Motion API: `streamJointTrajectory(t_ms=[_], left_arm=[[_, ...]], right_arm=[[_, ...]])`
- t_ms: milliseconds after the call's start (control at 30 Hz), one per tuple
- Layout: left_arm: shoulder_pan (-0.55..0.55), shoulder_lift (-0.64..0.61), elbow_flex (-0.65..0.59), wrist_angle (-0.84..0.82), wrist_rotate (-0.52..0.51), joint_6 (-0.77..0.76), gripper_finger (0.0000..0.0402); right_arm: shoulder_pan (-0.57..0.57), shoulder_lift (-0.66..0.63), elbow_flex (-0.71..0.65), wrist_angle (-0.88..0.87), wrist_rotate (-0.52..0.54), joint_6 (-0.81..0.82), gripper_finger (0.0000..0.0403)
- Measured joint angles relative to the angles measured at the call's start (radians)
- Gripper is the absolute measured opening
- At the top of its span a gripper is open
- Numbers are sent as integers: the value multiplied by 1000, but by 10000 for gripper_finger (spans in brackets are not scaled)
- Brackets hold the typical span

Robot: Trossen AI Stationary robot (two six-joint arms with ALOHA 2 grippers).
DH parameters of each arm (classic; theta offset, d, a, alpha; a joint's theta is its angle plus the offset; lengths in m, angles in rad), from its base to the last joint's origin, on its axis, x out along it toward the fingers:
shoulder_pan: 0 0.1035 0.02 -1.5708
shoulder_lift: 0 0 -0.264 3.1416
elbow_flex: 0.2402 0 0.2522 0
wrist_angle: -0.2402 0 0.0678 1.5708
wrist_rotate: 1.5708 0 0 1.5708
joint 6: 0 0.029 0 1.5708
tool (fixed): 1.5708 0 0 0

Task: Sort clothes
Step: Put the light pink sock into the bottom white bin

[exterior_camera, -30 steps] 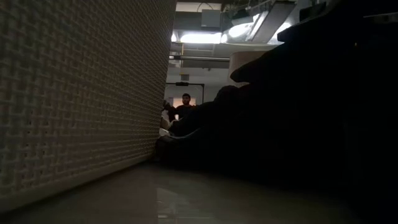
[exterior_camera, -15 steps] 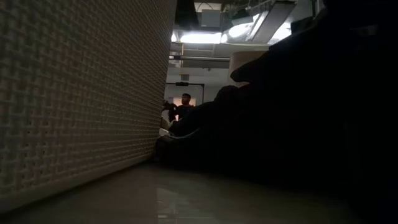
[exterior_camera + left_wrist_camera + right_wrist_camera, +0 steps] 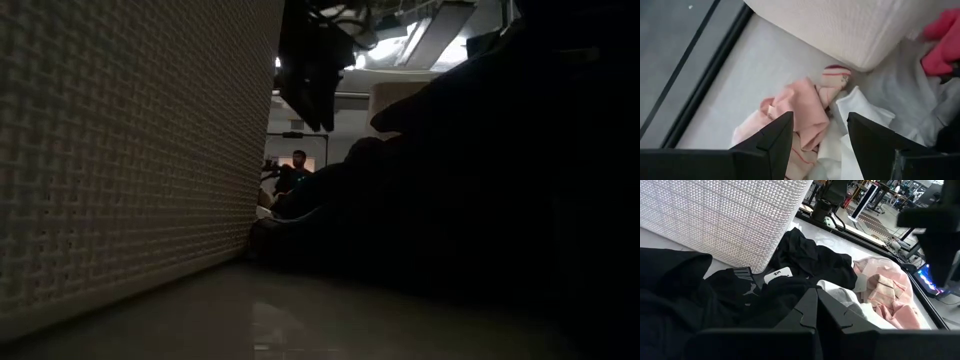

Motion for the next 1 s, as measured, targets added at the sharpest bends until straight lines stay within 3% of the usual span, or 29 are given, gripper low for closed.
streamJointTrajectory(t_ms=[300, 500, 1000], left_arm=[[20, 101, 0, -33, -12, -23, 179], [29, 159, 0, -85, -143, -29, 179], [89, 212, -8, -43, -91, -49, 179]], right_arm=[[0, 0, 0, 0, -10, 0, 5], [0, 0, 0, -1, -26, 0, 5], [0, 1, 0, -8, -26, 0, 5]])
